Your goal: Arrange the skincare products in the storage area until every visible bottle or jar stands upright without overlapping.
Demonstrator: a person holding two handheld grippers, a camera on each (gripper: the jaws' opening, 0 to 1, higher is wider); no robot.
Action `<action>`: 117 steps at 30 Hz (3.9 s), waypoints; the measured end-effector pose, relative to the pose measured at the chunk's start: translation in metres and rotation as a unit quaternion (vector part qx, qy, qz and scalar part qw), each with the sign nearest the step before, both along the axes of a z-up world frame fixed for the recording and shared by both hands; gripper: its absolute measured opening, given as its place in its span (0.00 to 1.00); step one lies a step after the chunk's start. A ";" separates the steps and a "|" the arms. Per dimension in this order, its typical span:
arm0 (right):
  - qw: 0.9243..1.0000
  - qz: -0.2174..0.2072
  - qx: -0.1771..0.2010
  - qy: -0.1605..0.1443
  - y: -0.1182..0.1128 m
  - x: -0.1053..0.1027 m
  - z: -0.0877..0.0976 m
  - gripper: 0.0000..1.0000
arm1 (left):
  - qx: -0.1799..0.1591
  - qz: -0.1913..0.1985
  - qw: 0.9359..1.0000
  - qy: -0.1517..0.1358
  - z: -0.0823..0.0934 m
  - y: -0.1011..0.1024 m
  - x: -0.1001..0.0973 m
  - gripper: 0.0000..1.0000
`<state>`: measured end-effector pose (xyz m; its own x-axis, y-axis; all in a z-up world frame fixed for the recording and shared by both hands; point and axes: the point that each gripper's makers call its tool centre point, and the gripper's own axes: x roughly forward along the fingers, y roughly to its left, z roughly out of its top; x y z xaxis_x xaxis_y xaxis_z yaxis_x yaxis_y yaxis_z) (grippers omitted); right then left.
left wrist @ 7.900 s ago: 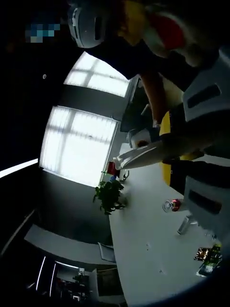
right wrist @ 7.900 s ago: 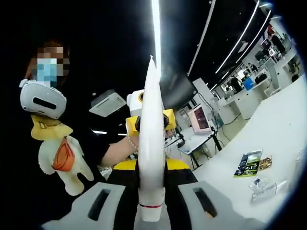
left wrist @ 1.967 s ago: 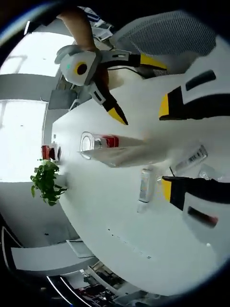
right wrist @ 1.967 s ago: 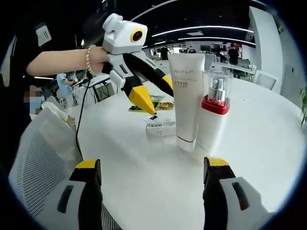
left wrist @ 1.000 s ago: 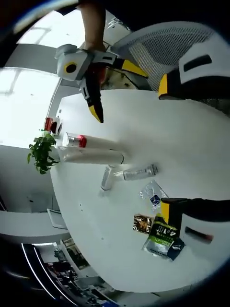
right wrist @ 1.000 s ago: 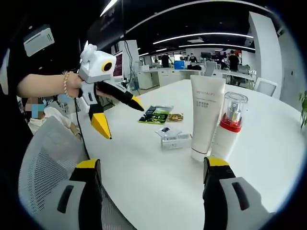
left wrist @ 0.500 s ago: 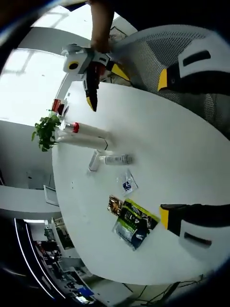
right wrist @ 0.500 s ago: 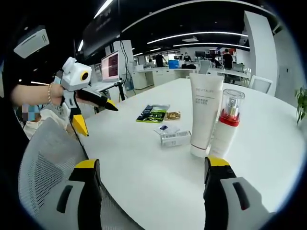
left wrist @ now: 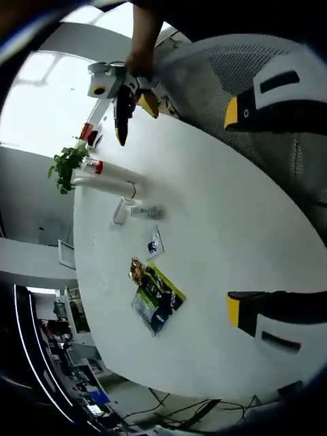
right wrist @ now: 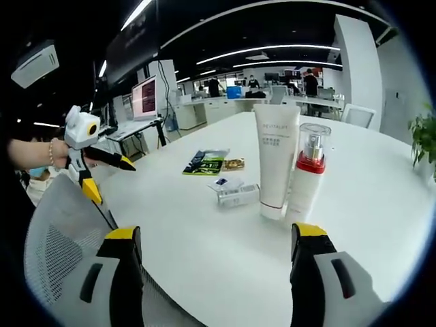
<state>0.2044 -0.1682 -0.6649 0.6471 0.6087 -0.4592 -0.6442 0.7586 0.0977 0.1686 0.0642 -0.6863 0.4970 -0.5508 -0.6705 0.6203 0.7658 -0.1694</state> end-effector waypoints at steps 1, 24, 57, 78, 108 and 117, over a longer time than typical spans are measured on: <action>1.000 -0.001 0.000 0.000 0.000 0.000 0.000 0.90 | -0.001 0.003 1.000 0.001 0.000 0.000 -0.002 0.94; 1.000 -0.013 0.000 0.003 -0.003 0.000 -0.003 0.89 | -0.005 0.002 1.000 0.024 -0.010 -0.009 -0.009 0.92; 0.999 -0.044 -0.005 0.003 -0.015 0.005 -0.006 0.89 | 0.057 -0.122 0.991 0.025 -0.024 -0.112 0.088 0.80; 0.997 -0.082 -0.012 0.006 -0.030 0.009 -0.009 0.87 | 0.111 -0.166 0.979 0.036 -0.049 -0.162 0.158 0.54; 0.996 -0.085 -0.025 0.016 -0.035 0.011 -0.019 0.86 | 0.200 -0.203 0.958 0.037 -0.080 -0.178 0.179 0.25; 0.996 -0.081 -0.029 0.018 -0.033 0.010 -0.020 0.85 | 0.184 -0.175 0.966 0.037 -0.071 -0.168 0.181 0.24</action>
<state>0.2143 -0.2016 -0.6853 0.7176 0.4693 -0.5146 -0.5094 0.8575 0.0717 0.3492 -0.1037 -0.7572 0.2655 -0.3940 -0.8799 0.8494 0.5274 0.0201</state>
